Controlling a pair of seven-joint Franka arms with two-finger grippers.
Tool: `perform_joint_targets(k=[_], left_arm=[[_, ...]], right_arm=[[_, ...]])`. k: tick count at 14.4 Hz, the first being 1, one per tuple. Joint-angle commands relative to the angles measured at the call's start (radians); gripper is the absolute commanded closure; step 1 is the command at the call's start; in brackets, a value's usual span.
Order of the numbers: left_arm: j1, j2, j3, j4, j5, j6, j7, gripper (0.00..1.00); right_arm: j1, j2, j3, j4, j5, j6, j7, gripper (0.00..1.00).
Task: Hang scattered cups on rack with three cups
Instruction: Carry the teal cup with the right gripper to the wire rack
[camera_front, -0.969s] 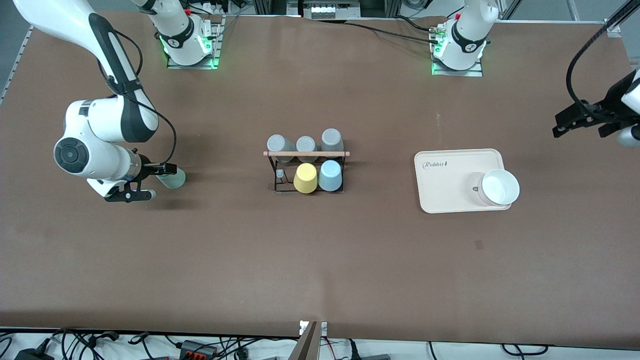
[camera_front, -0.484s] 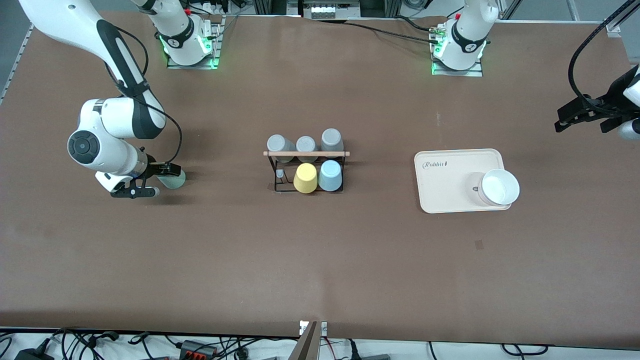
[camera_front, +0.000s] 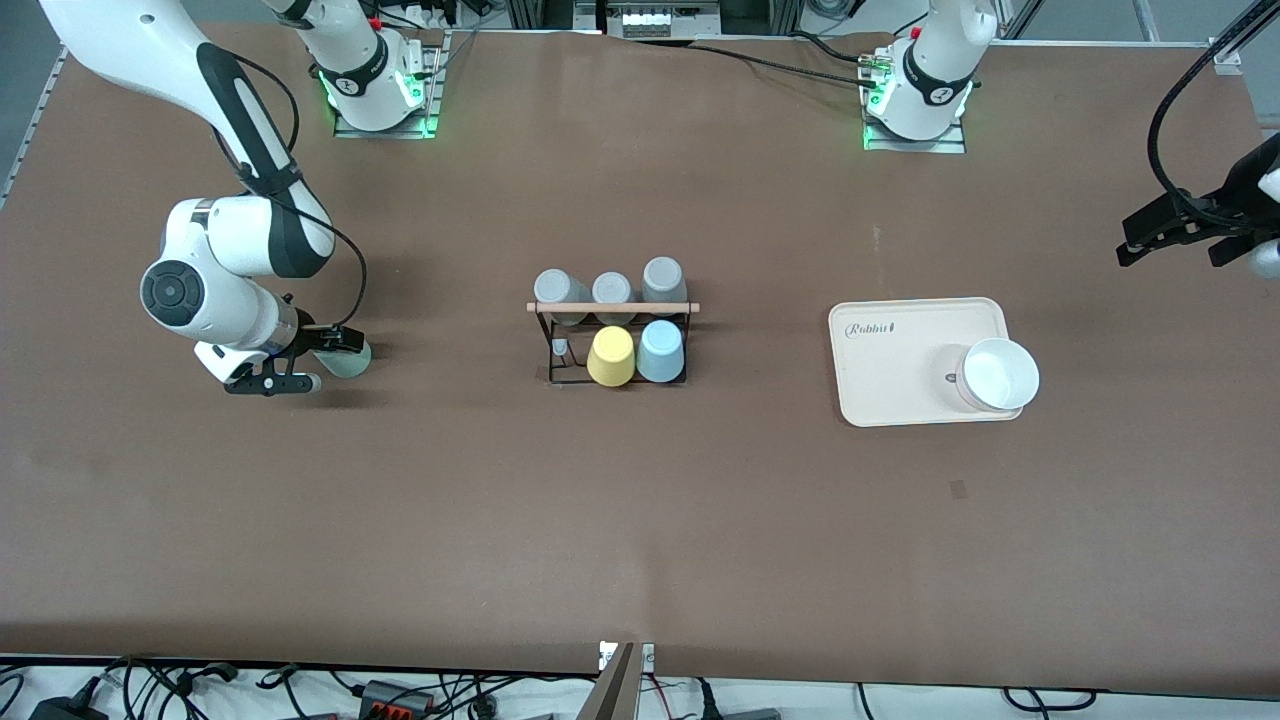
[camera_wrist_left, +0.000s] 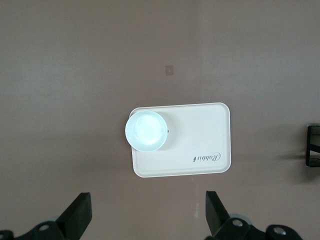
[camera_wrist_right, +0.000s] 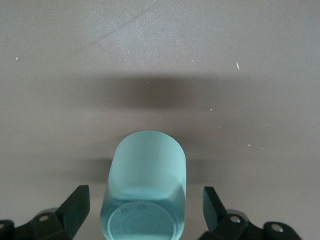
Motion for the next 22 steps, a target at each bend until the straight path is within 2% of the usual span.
perform_joint_targets(k=[1,2,4,5,6,9,11,14,17,22], left_arm=[[0.008,0.036,-0.001,0.067,-0.008,-0.009,0.012,0.0],[0.007,0.036,-0.002,0.067,-0.011,-0.009,0.014,0.0],[0.007,0.036,-0.004,0.069,-0.013,-0.009,0.015,0.0],[0.005,0.036,-0.004,0.069,-0.013,-0.009,0.015,0.0],[0.005,0.038,-0.004,0.069,-0.013,-0.009,0.015,0.0],[0.007,0.039,-0.004,0.069,-0.011,-0.009,0.017,0.0],[0.008,0.039,-0.003,0.069,-0.007,-0.009,0.023,0.0],[0.004,0.059,-0.006,0.072,-0.002,-0.004,0.014,0.0],[0.001,0.059,-0.006,0.072,-0.011,-0.003,0.014,0.0],[0.002,0.061,-0.006,0.093,0.001,-0.003,0.025,0.0]], right_arm=[[-0.006,-0.001,0.005,-0.016,-0.007,0.021,0.019,0.01],[-0.002,-0.001,0.005,-0.016,-0.006,0.018,0.019,0.18],[-0.002,-0.008,0.005,-0.01,-0.007,0.014,0.03,0.58],[0.001,-0.015,0.006,-0.008,-0.007,0.011,0.036,0.7],[0.004,-0.029,0.008,-0.003,-0.007,0.002,0.044,0.77],[0.027,-0.054,0.022,0.097,0.0,-0.137,0.041,0.79],[0.051,-0.035,0.055,0.247,0.025,-0.3,0.042,0.79],[0.123,-0.002,0.062,0.445,0.115,-0.484,0.05,0.79],[0.204,0.028,0.062,0.573,0.126,-0.563,0.198,0.8],[0.356,0.064,0.062,0.645,0.125,-0.563,0.496,0.8]])
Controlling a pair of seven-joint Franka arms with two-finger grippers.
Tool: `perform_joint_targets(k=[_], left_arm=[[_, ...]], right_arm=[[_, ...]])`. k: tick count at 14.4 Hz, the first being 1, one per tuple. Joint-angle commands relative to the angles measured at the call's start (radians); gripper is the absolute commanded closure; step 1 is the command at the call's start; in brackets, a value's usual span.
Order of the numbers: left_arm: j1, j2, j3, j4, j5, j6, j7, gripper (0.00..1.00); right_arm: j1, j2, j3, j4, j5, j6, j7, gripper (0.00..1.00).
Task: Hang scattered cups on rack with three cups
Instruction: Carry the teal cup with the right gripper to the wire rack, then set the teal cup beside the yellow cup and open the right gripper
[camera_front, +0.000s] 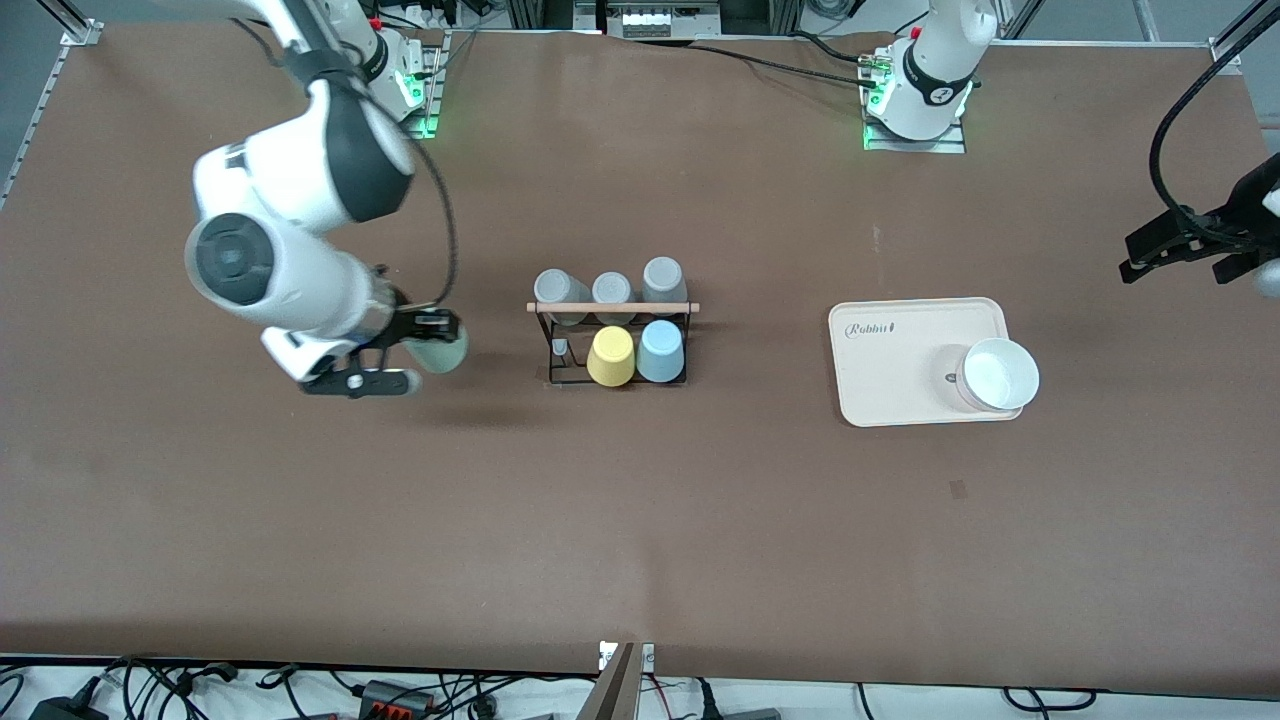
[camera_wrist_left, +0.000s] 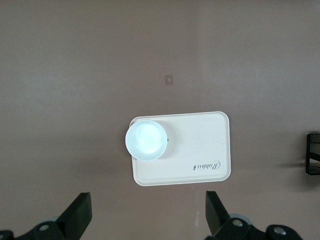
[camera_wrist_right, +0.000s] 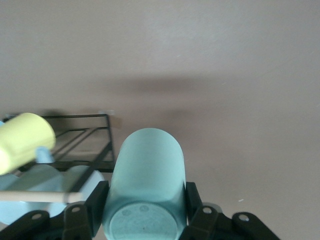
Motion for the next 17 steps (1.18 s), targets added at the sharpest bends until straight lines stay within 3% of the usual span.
perform_joint_targets(k=[1,6,17], left_arm=[[0.003,0.015,-0.003,0.034,0.004,-0.007,0.025,0.0],[0.005,0.015,-0.004,0.034,0.001,-0.007,0.027,0.0],[0.005,0.018,-0.004,0.034,0.002,-0.007,0.027,0.0]], right_arm=[[0.076,0.063,-0.006,0.094,0.005,-0.017,0.15,0.8],[0.15,0.155,-0.006,0.22,0.005,-0.017,0.304,0.8],[0.193,0.255,-0.007,0.223,0.005,0.101,0.366,0.79]])
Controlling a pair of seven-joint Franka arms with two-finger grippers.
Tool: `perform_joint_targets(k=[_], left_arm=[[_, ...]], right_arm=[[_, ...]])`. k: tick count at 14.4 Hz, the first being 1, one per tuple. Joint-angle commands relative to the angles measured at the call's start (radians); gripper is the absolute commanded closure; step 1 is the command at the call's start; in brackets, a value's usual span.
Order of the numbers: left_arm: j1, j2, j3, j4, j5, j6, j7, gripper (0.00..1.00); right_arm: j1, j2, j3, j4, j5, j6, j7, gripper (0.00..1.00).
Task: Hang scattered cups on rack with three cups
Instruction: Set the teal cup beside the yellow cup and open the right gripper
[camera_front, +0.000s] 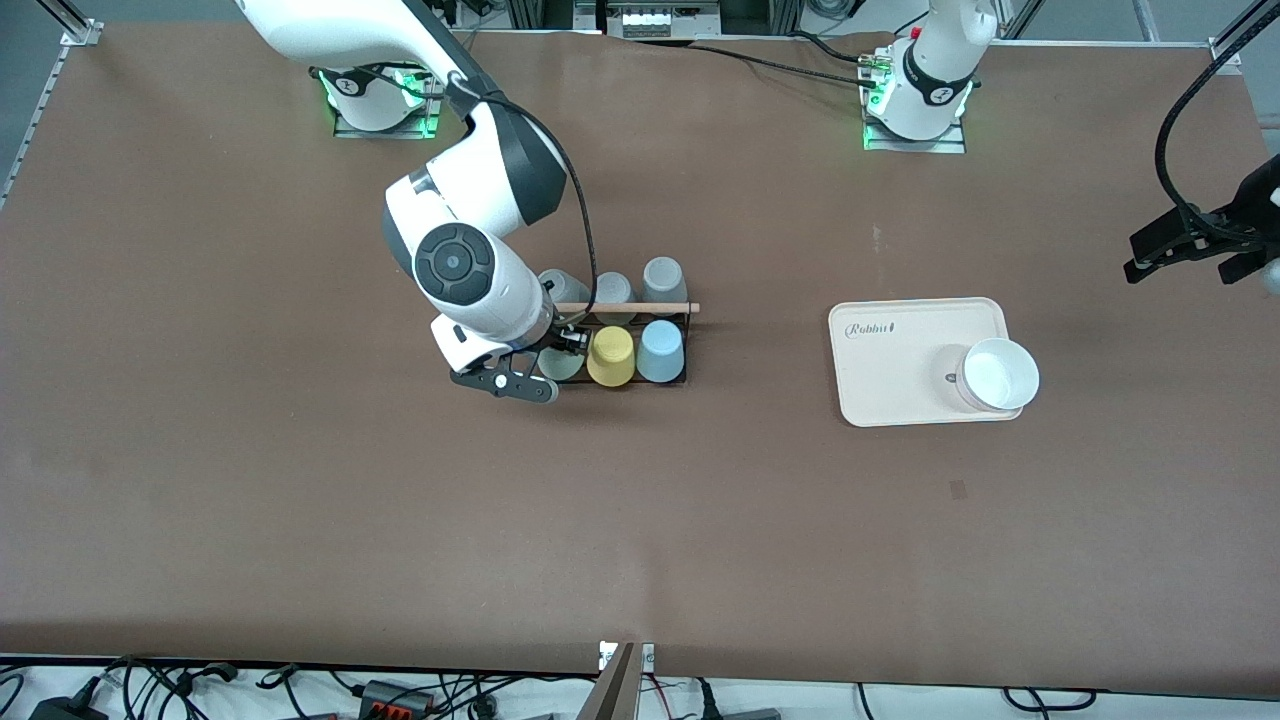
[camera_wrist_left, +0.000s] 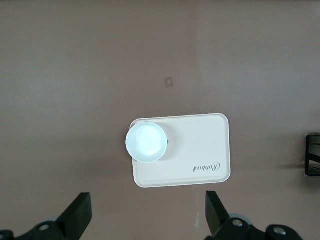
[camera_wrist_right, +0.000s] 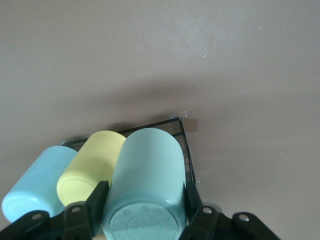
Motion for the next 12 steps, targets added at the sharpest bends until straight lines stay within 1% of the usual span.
perform_joint_targets(k=[1,12], left_arm=[[0.005,0.016,-0.004,0.028,0.001,-0.007,0.023,0.0],[0.003,0.02,-0.004,0.028,0.002,-0.007,0.023,0.0]], right_arm=[[0.006,0.043,-0.006,0.034,0.005,0.005,0.015,0.79],[0.008,0.104,-0.006,0.033,0.005,0.005,0.027,0.78]])
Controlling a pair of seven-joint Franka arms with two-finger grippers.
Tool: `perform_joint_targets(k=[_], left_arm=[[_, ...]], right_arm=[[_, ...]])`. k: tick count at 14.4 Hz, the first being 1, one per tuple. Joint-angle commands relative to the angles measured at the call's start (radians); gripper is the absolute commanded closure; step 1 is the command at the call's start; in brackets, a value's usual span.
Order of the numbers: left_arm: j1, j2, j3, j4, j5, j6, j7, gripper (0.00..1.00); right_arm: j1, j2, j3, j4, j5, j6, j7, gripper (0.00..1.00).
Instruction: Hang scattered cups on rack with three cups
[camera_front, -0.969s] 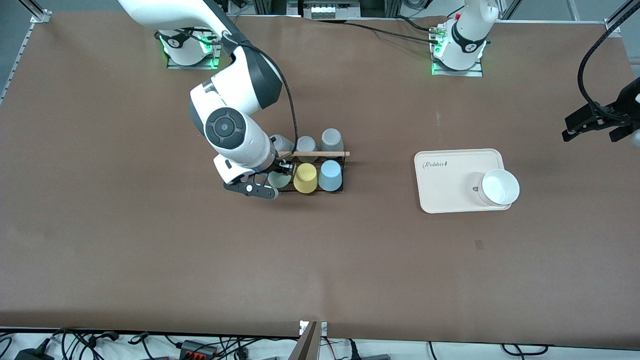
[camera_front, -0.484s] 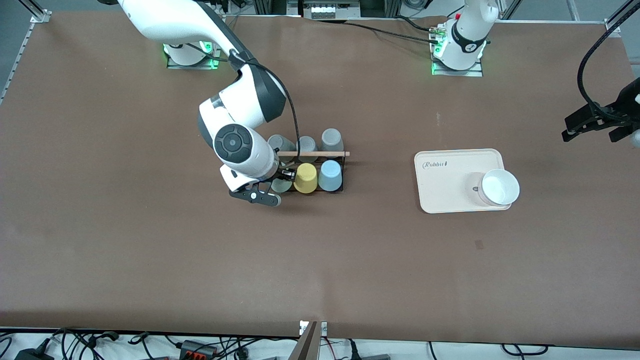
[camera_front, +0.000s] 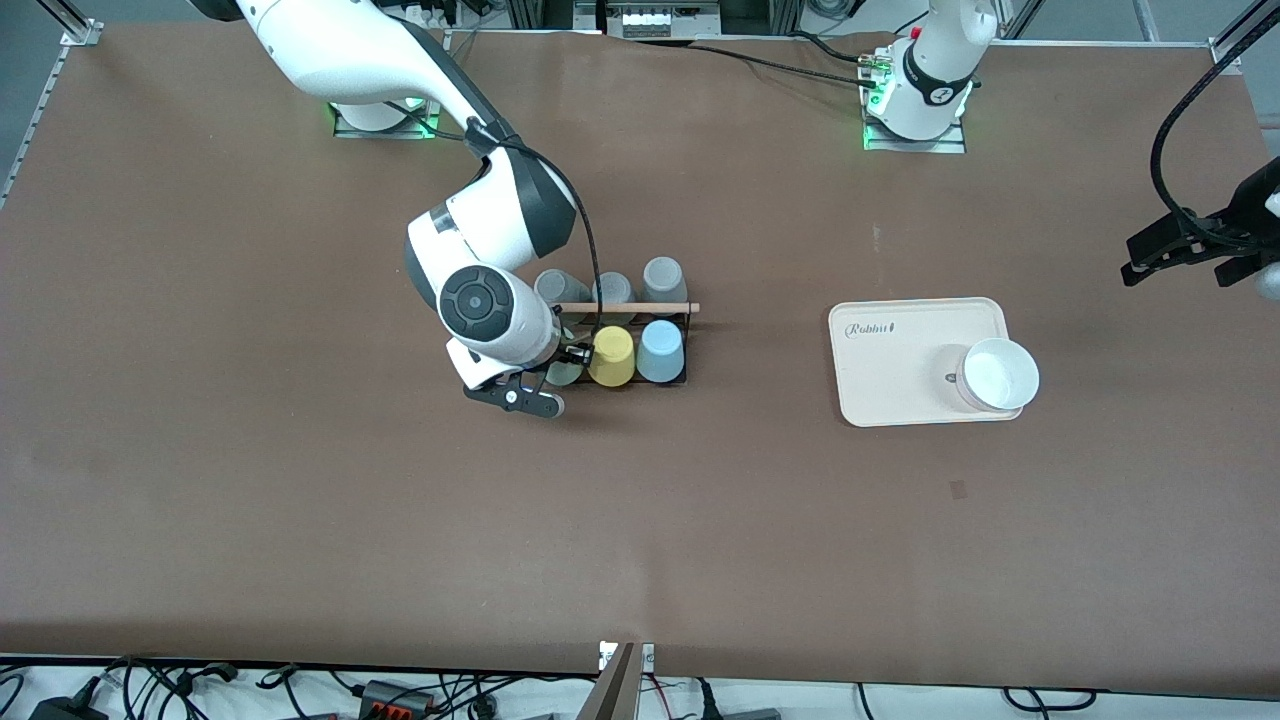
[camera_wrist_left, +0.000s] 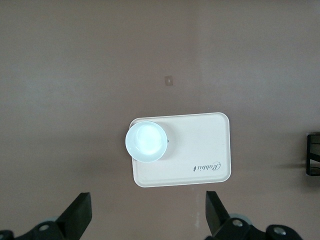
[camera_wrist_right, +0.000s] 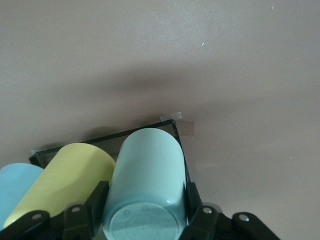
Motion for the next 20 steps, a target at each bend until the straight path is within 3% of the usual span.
perform_joint_targets(k=[1,2,3,4,5,12,15,20], left_arm=[[0.005,0.012,-0.004,0.028,0.002,-0.007,0.023,0.0],[0.005,0.012,-0.004,0.028,0.002,-0.007,0.023,0.0],[0.005,0.012,-0.004,0.028,0.002,-0.007,0.023,0.0],[0.005,0.012,-0.004,0.028,0.002,-0.007,0.023,0.0],[0.005,0.012,-0.004,0.028,0.002,-0.007,0.023,0.0],[0.005,0.013,-0.004,0.028,0.002,-0.007,0.023,0.0],[0.005,0.013,-0.004,0.028,0.002,-0.007,0.023,0.0],[0.005,0.013,-0.004,0.028,0.002,-0.007,0.023,0.0]], right_arm=[[0.008,0.026,-0.004,0.031,0.005,-0.007,0.023,0.78],[0.008,0.027,-0.004,0.031,0.007,-0.007,0.026,0.74],[0.006,0.027,-0.004,0.031,0.007,-0.007,0.039,0.61],[0.003,0.027,-0.004,0.032,0.007,-0.007,0.055,0.19],[0.0,0.023,-0.004,0.035,0.007,-0.007,0.051,0.0],[-0.027,-0.012,-0.023,0.095,0.004,-0.049,0.057,0.0],[-0.081,-0.08,-0.023,0.136,-0.008,-0.116,0.045,0.0],[-0.21,-0.192,-0.029,0.163,-0.034,-0.217,-0.163,0.0]])
